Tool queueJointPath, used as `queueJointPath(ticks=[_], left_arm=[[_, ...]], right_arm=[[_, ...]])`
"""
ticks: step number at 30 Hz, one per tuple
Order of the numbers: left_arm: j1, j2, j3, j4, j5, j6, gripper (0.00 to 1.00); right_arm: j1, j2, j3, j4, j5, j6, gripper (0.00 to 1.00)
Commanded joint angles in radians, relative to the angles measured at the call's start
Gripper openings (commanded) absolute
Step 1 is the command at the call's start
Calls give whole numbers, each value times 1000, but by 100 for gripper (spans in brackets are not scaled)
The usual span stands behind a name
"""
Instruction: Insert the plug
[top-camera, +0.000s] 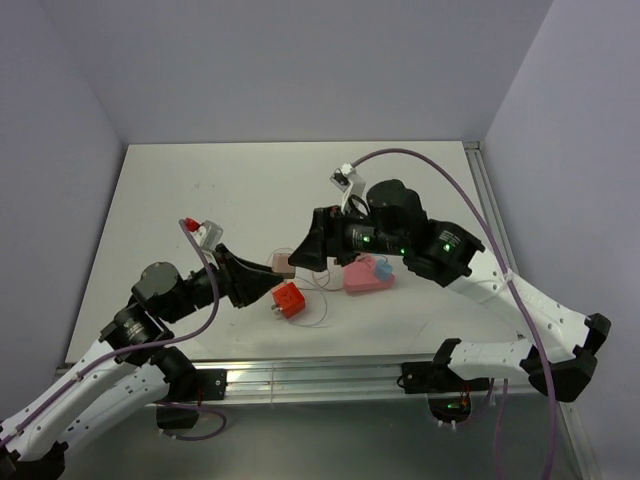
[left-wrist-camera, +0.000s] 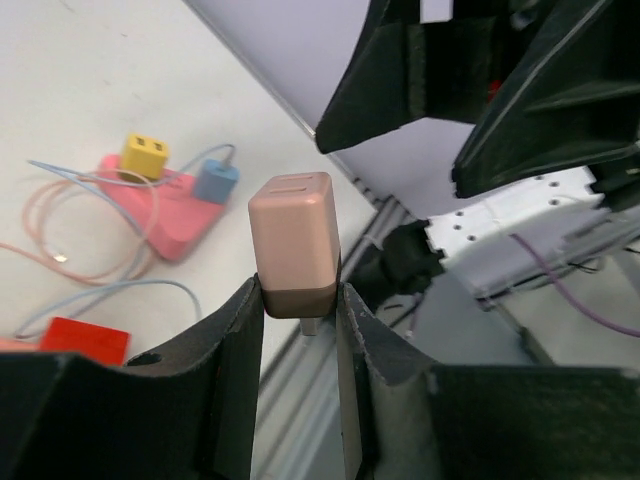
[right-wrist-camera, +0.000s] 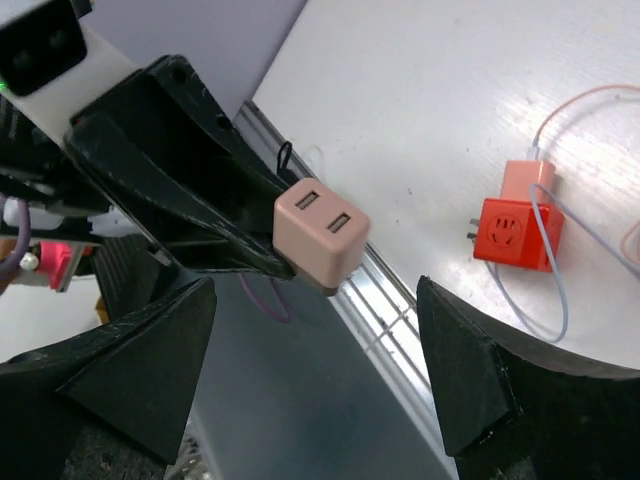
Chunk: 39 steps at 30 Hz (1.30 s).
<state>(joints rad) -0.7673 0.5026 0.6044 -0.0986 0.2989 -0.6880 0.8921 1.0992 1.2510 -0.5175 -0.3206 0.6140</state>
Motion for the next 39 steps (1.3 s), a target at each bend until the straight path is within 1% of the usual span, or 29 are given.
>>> queueJointPath(ticks=[1, 2, 3, 4, 6, 9, 11, 13, 17, 19, 21, 28, 31, 32, 39], left_arm=[[-6, 42, 77, 4, -92, 149, 0], [-6, 48, 90, 2, -95, 175, 1], [-7, 48, 92, 5, -131, 198, 1], [-10, 45, 89, 16, -147, 252, 1], [-18, 28, 71, 42, -182, 310, 0], [-24, 13, 57, 79, -221, 352, 1], [-26, 13, 49, 83, -234, 363, 1], [-27, 11, 35, 121, -224, 377, 1], [-33, 34, 32, 129, -221, 386, 1], [-39, 43, 34, 128, -222, 389, 1], [-43, 50, 34, 128, -234, 389, 1], [-56, 85, 51, 108, -248, 392, 0], [-59, 105, 70, 102, -251, 398, 1], [-63, 115, 75, 68, -251, 401, 1], [-92, 142, 93, 54, -256, 409, 1]], right_arm=[[-5, 89, 201, -133, 43, 43, 88], [-5, 147, 246, -218, 52, 47, 87], [-7, 172, 290, -257, 64, 46, 86], [-7, 198, 370, -291, 78, 41, 85], [-12, 266, 444, -395, 95, 38, 84], [-27, 367, 621, -534, 69, 15, 82], [-35, 437, 686, -626, 52, 1, 81], [-39, 474, 751, -665, 34, -6, 81], [-42, 589, 869, -774, -3, -11, 79], [-44, 634, 927, -799, -24, -8, 78], [-41, 648, 946, -806, -35, -2, 78], [-41, 672, 918, -806, -40, -8, 76], [-35, 676, 895, -800, -40, -16, 74], [-35, 676, 886, -799, -43, -16, 73], [-33, 728, 924, -808, -40, -33, 67]])
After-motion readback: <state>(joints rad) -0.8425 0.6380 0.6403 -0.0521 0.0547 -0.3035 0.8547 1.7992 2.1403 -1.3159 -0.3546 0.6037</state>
